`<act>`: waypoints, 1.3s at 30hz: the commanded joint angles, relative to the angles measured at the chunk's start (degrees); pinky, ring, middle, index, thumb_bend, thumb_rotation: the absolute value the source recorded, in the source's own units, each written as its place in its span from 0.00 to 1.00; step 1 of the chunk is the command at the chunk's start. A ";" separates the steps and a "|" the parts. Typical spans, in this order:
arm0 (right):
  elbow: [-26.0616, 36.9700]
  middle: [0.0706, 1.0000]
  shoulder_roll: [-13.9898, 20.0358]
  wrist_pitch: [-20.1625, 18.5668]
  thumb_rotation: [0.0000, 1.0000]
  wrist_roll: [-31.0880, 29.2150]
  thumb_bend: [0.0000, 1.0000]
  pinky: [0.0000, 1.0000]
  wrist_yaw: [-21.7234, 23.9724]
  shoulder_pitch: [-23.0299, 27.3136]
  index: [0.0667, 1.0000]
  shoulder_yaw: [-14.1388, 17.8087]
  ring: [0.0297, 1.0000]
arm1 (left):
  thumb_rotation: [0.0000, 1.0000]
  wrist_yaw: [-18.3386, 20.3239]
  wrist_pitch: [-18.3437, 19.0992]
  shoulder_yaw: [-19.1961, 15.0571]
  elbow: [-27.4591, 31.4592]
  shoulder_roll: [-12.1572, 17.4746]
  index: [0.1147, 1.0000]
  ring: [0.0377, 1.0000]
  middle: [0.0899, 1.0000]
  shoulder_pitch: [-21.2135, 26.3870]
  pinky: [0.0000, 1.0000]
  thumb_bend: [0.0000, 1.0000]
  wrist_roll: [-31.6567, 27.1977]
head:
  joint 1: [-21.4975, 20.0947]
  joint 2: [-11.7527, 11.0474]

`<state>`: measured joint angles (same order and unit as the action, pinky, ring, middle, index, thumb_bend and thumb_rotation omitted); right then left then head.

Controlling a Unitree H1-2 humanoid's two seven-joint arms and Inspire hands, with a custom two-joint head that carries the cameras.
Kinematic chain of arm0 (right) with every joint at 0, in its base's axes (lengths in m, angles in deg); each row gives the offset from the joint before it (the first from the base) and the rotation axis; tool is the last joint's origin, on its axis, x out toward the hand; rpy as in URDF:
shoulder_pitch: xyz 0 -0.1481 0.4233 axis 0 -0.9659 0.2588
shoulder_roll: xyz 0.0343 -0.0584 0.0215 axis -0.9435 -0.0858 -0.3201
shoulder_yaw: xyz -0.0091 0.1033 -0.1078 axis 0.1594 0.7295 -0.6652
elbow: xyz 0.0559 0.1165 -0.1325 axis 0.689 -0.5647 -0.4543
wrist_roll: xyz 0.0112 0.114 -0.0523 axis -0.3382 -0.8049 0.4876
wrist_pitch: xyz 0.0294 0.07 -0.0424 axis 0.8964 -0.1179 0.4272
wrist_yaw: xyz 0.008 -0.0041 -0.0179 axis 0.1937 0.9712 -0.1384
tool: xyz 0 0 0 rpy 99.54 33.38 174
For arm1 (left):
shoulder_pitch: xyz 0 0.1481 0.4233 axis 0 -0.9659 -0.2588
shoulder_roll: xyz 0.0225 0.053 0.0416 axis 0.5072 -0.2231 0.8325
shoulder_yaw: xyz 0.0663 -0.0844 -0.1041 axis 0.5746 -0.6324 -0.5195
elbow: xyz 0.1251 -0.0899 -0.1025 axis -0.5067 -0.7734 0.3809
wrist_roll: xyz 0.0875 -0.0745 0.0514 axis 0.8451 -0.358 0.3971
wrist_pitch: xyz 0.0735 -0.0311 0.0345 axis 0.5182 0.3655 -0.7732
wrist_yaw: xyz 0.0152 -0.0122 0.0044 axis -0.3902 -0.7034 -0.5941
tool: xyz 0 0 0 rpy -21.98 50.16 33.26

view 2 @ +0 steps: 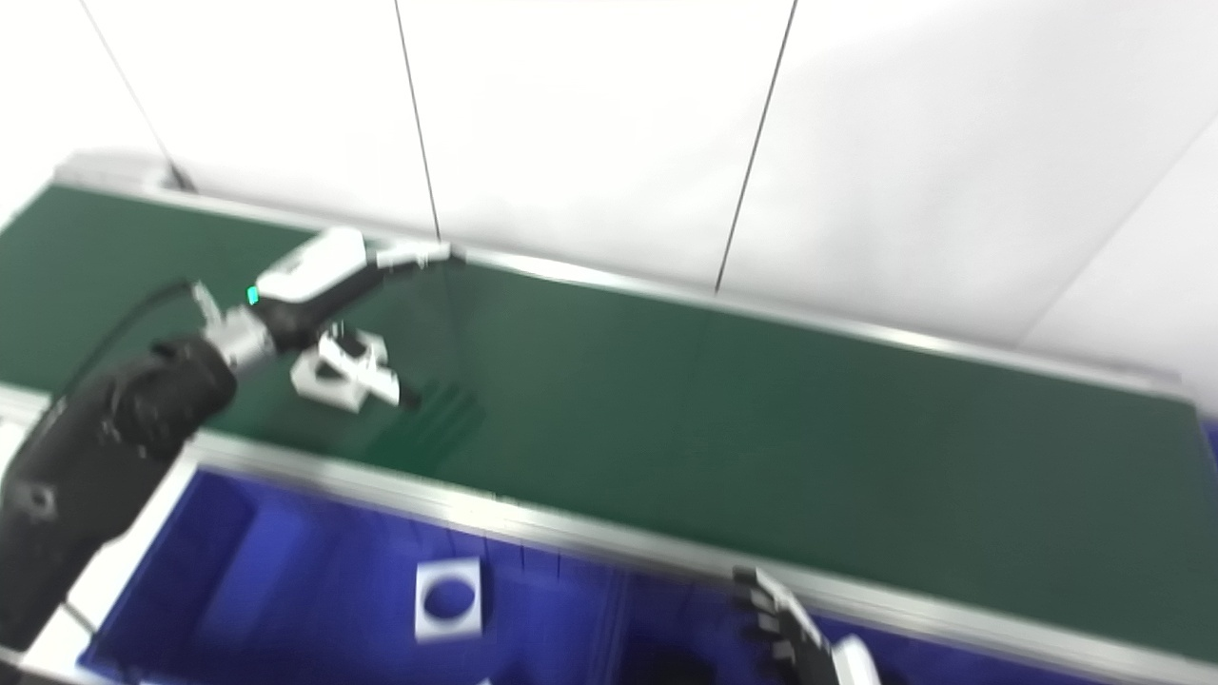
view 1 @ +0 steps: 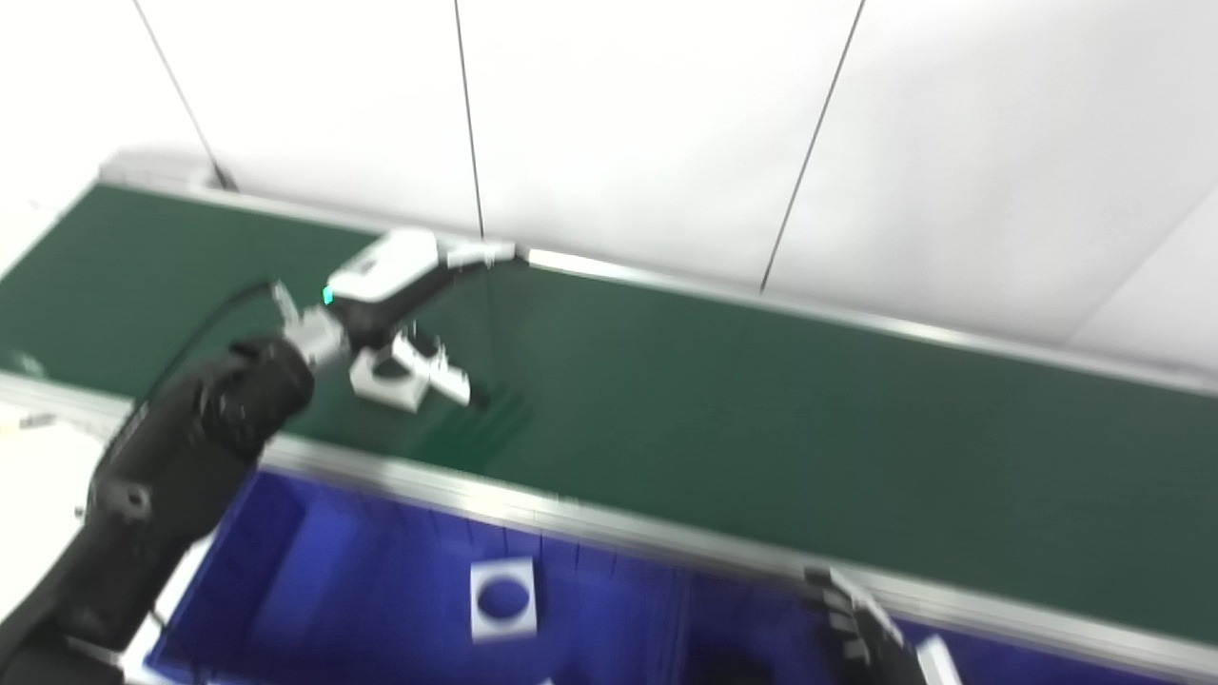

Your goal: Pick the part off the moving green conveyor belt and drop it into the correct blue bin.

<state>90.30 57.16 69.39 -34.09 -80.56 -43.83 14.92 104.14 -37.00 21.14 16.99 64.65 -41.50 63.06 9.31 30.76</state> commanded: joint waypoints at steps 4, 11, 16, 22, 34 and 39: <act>0.15 0.74 0.39 4.57 0.11 -1.42 0.89 0.60 -1.32 0.06 0.83 0.67 0.70 | 0.30 -2.70 -0.30 0.15 -3.15 1.52 0.88 0.89 0.91 3.43 0.82 0.93 1.82 | 0.98 -0.19; -0.48 0.74 0.69 5.74 0.11 -1.69 0.89 0.59 -1.41 0.20 0.83 1.08 0.70 | 0.23 -2.34 0.57 1.19 -6.11 1.85 0.89 0.89 0.92 3.99 0.82 0.97 3.11 | 2.37 -0.51; -0.21 0.74 0.67 5.03 0.11 -1.45 0.89 0.60 -1.19 0.29 0.83 1.18 0.70 | 0.20 -0.24 2.21 2.15 -6.88 2.34 0.91 0.91 0.93 4.32 0.83 1.00 2.62 | 2.97 -0.66; -0.39 0.75 0.63 4.89 0.10 -2.41 0.88 0.58 -0.92 0.36 0.84 1.38 0.70 | 0.18 3.69 6.65 3.16 -6.49 2.53 0.90 0.93 0.95 4.24 0.87 1.00 1.96 | 3.15 -0.79; 0.41 0.77 0.74 4.84 0.09 -3.64 0.87 0.56 -0.59 -0.18 0.84 1.60 0.70 | 0.01 1.41 7.84 5.59 -8.06 1.07 0.81 0.80 0.83 4.27 0.71 0.77 4.02 | 3.06 -0.06; 0.92 0.76 0.71 4.25 0.11 -3.06 0.87 0.58 -0.56 -0.48 0.84 1.62 0.70 | 0.00 -3.07 4.24 5.91 -10.08 -0.25 0.50 0.42 0.45 4.47 0.43 0.51 3.01 | 3.11 0.26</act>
<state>89.23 57.68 71.64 -37.00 -80.74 -44.02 16.16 103.01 -30.79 27.33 6.96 64.06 -38.60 66.61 12.48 30.94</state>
